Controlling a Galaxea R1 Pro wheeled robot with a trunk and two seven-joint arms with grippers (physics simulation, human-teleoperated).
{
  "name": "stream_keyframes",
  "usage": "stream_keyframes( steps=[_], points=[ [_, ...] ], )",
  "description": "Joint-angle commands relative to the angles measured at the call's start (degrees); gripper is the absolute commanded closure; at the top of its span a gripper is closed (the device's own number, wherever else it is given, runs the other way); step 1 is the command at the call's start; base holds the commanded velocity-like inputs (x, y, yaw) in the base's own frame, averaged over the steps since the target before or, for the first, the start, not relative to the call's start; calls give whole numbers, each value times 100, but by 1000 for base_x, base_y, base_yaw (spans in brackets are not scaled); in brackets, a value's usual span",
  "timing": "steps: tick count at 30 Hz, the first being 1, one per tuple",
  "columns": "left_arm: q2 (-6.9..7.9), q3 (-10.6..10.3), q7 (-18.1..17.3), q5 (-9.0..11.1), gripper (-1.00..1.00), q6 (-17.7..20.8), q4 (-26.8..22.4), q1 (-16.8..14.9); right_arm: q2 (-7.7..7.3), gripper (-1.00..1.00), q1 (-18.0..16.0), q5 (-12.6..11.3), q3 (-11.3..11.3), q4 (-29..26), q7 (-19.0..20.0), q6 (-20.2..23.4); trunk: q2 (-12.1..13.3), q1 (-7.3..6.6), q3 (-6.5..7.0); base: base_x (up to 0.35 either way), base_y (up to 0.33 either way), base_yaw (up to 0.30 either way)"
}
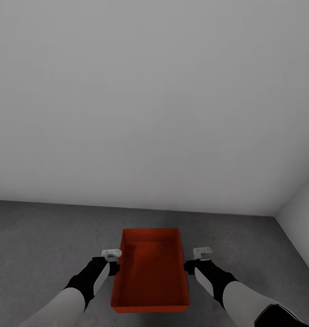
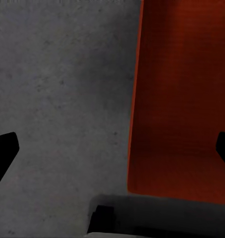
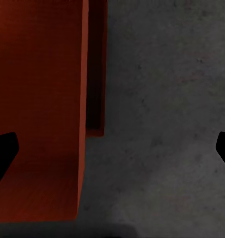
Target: Move the two storage containers from the living room to the garage. In the garage, place one container on the floor and stack the other container on top of it (either order is fine).
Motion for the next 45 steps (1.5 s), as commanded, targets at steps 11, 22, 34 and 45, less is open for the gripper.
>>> stream_keyframes(
  steps=[11, 22, 34, 45],
  points=[
    [4, 2, 38, 40, -100, 11, -18, -1, -3, -100, -3, -48, 48, -12, -40, 29, 319, -176, 139, 0, 0, 0],
    [14, 2, 36, 40, -100, 3, -21, -1, 4, -100, -3, -45, 48, -12, -40, 22, 319, -176, 186, 0, 0, 14],
    [24, 2, 35, 40, -100, 3, -21, -1, 5, -100, -3, -48, 48, -12, -40, 21, 319, -176, 290, 0, 0, 64],
    [24, 2, 39, 40, -100, -2, -20, -1, 5, -100, -3, -48, 48, -12, -40, 21, 319, -176, 388, 0, 0, 27]
  ],
)
